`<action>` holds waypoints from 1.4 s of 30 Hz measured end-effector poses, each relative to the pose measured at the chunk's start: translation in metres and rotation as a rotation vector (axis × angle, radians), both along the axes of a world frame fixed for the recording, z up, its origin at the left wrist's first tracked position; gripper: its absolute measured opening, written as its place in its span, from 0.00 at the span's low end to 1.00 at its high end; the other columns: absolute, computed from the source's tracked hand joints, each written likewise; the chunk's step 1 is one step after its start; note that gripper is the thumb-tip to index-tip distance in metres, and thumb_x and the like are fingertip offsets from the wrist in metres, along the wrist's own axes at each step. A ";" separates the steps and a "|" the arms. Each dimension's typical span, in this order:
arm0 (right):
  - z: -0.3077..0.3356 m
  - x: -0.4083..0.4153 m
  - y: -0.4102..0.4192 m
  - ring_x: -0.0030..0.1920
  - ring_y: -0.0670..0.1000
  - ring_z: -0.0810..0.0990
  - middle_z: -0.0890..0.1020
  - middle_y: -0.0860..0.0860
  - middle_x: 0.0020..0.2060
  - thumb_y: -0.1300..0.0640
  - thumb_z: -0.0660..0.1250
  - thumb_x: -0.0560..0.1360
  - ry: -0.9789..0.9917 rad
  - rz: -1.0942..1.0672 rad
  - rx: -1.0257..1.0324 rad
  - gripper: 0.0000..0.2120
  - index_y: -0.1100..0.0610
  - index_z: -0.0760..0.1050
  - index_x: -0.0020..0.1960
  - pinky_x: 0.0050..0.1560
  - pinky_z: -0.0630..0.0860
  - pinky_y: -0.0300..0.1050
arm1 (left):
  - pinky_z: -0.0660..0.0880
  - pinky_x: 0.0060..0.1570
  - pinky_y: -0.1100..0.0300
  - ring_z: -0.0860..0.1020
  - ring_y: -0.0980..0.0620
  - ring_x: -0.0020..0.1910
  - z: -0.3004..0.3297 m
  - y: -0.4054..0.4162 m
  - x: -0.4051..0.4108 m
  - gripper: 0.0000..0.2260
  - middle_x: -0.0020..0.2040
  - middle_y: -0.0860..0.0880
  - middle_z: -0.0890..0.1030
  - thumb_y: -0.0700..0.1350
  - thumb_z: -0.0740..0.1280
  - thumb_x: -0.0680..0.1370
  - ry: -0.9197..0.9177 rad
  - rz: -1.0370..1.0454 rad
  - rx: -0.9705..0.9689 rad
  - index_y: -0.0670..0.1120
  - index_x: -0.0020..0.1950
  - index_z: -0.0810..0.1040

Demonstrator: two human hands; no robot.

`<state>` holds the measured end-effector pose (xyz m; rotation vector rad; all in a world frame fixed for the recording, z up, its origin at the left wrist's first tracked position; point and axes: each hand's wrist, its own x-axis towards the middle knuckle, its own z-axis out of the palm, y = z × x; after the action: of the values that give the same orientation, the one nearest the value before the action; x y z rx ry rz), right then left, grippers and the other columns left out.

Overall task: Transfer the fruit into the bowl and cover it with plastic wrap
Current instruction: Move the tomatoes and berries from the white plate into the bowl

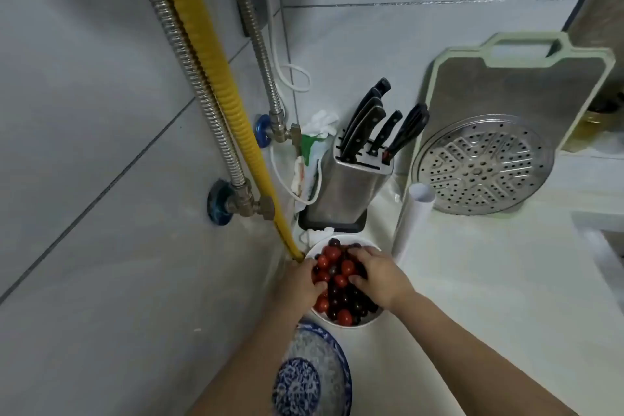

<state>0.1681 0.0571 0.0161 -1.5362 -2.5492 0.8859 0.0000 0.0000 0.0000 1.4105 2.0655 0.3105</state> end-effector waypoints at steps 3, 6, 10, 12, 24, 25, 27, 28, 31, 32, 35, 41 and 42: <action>-0.002 -0.008 0.007 0.67 0.54 0.70 0.68 0.52 0.70 0.48 0.64 0.74 -0.012 0.032 -0.010 0.29 0.49 0.60 0.73 0.67 0.68 0.47 | 0.74 0.61 0.51 0.75 0.48 0.61 -0.001 0.006 0.000 0.25 0.65 0.48 0.76 0.51 0.68 0.74 -0.014 -0.012 -0.022 0.50 0.70 0.69; -0.004 -0.017 0.010 0.65 0.54 0.72 0.69 0.51 0.70 0.46 0.63 0.74 -0.042 0.050 -0.053 0.28 0.50 0.61 0.73 0.64 0.70 0.48 | 0.75 0.57 0.54 0.77 0.48 0.57 0.001 0.008 0.002 0.20 0.59 0.47 0.79 0.49 0.69 0.73 -0.056 -0.021 -0.052 0.47 0.64 0.73; -0.006 -0.022 0.012 0.61 0.55 0.74 0.68 0.51 0.69 0.49 0.60 0.76 -0.096 0.113 -0.013 0.22 0.48 0.64 0.70 0.57 0.72 0.46 | 0.70 0.53 0.62 0.76 0.50 0.58 -0.003 0.008 -0.001 0.17 0.60 0.46 0.77 0.45 0.70 0.74 -0.089 -0.018 -0.052 0.44 0.62 0.75; -0.007 -0.023 0.012 0.60 0.55 0.74 0.66 0.51 0.70 0.49 0.58 0.76 -0.137 0.139 0.002 0.21 0.46 0.65 0.69 0.56 0.73 0.46 | 0.68 0.52 0.65 0.76 0.52 0.57 -0.002 0.005 -0.002 0.16 0.61 0.46 0.77 0.42 0.70 0.75 -0.104 -0.039 -0.034 0.43 0.62 0.76; -0.029 -0.047 0.003 0.48 0.56 0.79 0.70 0.55 0.61 0.50 0.57 0.77 -0.154 -0.091 0.119 0.21 0.48 0.64 0.70 0.36 0.75 0.45 | 0.71 0.55 0.64 0.77 0.51 0.59 -0.002 -0.008 -0.001 0.14 0.60 0.46 0.78 0.39 0.69 0.75 -0.243 0.039 0.008 0.41 0.61 0.77; -0.029 -0.046 0.003 0.47 0.55 0.79 0.71 0.54 0.61 0.50 0.56 0.77 -0.131 -0.093 0.124 0.20 0.48 0.65 0.69 0.37 0.76 0.46 | 0.70 0.54 0.64 0.76 0.51 0.58 -0.001 -0.010 -0.001 0.14 0.60 0.47 0.78 0.39 0.69 0.75 -0.252 0.058 0.012 0.41 0.61 0.77; -0.030 -0.041 0.004 0.46 0.54 0.79 0.72 0.53 0.61 0.49 0.57 0.77 -0.058 -0.082 0.118 0.18 0.48 0.69 0.65 0.43 0.78 0.47 | 0.71 0.54 0.65 0.77 0.51 0.57 -0.002 -0.013 0.000 0.14 0.60 0.46 0.78 0.39 0.69 0.75 -0.298 0.089 0.032 0.41 0.61 0.77; -0.029 -0.038 0.003 0.47 0.54 0.79 0.72 0.52 0.61 0.48 0.58 0.77 -0.009 -0.081 0.102 0.16 0.49 0.72 0.63 0.46 0.78 0.48 | 0.72 0.54 0.64 0.77 0.52 0.55 -0.001 -0.016 0.000 0.14 0.59 0.46 0.79 0.39 0.69 0.75 -0.323 0.108 0.049 0.41 0.60 0.78; -0.022 -0.032 -0.002 0.51 0.54 0.79 0.74 0.53 0.60 0.48 0.61 0.77 0.126 -0.090 0.070 0.14 0.50 0.76 0.59 0.53 0.77 0.49 | 0.75 0.59 0.58 0.77 0.54 0.52 0.006 -0.025 0.002 0.14 0.52 0.50 0.78 0.38 0.69 0.74 -0.383 0.172 0.080 0.41 0.60 0.78; -0.018 -0.031 -0.006 0.52 0.53 0.79 0.74 0.52 0.59 0.48 0.62 0.76 0.154 -0.088 0.072 0.13 0.50 0.77 0.58 0.52 0.76 0.49 | 0.75 0.59 0.56 0.77 0.54 0.52 0.008 -0.029 0.001 0.14 0.51 0.50 0.78 0.38 0.69 0.74 -0.396 0.186 0.095 0.41 0.60 0.78; -0.007 -0.028 -0.028 0.55 0.50 0.77 0.75 0.49 0.57 0.49 0.66 0.74 0.277 -0.095 0.027 0.12 0.50 0.79 0.56 0.53 0.74 0.44 | 0.75 0.52 0.60 0.77 0.57 0.45 0.018 -0.046 0.001 0.10 0.46 0.51 0.78 0.38 0.69 0.75 -0.415 0.195 0.149 0.42 0.55 0.79; -0.019 -0.023 -0.088 0.53 0.48 0.78 0.75 0.47 0.51 0.53 0.70 0.73 0.398 -0.056 -0.139 0.09 0.52 0.81 0.52 0.53 0.69 0.34 | 0.74 0.55 0.52 0.77 0.51 0.46 0.023 -0.106 -0.004 0.05 0.46 0.51 0.77 0.39 0.70 0.74 -0.372 0.190 0.102 0.42 0.49 0.80; -0.023 -0.023 -0.095 0.53 0.49 0.78 0.74 0.47 0.50 0.53 0.70 0.73 0.389 -0.044 -0.163 0.09 0.52 0.81 0.53 0.54 0.70 0.35 | 0.73 0.58 0.52 0.76 0.50 0.49 0.022 -0.115 -0.004 0.05 0.47 0.53 0.75 0.39 0.71 0.74 -0.350 0.178 0.111 0.41 0.49 0.79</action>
<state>0.1448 -0.0382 -0.0070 -1.2927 -2.2073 1.2704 -0.0040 -0.1147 0.0217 1.1392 1.9056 0.7030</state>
